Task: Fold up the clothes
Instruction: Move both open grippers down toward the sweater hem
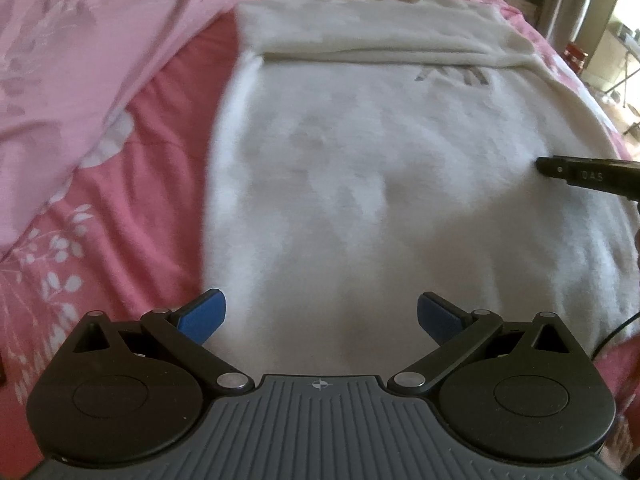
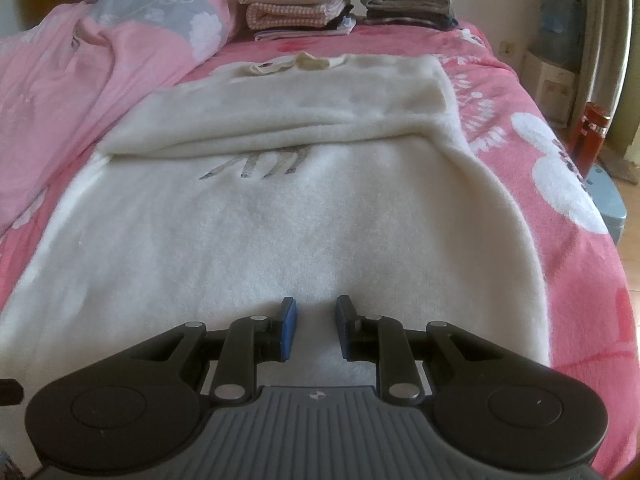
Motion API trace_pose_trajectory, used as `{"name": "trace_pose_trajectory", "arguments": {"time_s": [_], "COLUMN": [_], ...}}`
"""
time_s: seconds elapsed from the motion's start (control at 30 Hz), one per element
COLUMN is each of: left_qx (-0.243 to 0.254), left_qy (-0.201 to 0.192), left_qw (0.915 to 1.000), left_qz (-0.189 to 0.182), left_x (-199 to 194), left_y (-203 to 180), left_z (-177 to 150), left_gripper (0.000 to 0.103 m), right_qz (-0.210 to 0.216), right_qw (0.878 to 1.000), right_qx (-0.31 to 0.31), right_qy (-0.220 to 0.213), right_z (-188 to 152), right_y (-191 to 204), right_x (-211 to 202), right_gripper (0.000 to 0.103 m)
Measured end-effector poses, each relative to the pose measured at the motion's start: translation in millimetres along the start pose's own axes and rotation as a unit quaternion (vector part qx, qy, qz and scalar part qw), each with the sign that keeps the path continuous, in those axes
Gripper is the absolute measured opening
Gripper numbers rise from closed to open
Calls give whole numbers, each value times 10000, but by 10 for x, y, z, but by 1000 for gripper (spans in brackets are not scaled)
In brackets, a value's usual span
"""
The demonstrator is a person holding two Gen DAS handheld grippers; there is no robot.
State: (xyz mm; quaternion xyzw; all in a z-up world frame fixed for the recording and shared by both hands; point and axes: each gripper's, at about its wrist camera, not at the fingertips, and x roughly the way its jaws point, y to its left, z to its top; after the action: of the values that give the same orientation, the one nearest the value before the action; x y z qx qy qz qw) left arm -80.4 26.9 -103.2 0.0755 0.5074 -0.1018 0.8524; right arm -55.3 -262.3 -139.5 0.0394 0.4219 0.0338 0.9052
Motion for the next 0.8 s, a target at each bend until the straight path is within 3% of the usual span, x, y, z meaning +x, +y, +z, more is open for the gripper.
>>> {"name": "trace_pose_trajectory", "arguments": {"time_s": [0.23, 0.4, 0.63, 0.67, 0.8], "left_qx": [228, 267, 207, 203, 302], "left_qy": [-204, 33, 114, 100, 43], "left_qw": [9995, 9995, 9994, 9994, 9991], "left_qz": [-101, -181, -241, -243, -296], "left_x": [47, 175, 269, 271, 260], "left_y": [-45, -35, -4, -5, 15], "left_z": [-28, -66, -93, -97, -129], "left_gripper": [103, 103, 103, 103, 103], "right_qz": [-129, -38, 413, 450, 251], "right_qw": [9996, 9998, 9979, 9976, 9975], "right_qx": [-217, -179, -421, -437, -658], "right_qy": [115, 69, -261, -279, 33], "right_z": [46, 106, -71, -105, -311], "right_y": [58, 44, 150, 158, 195], "right_x": [-13, -152, -512, -538, -391], "right_gripper": [24, 28, 29, 34, 39]}}
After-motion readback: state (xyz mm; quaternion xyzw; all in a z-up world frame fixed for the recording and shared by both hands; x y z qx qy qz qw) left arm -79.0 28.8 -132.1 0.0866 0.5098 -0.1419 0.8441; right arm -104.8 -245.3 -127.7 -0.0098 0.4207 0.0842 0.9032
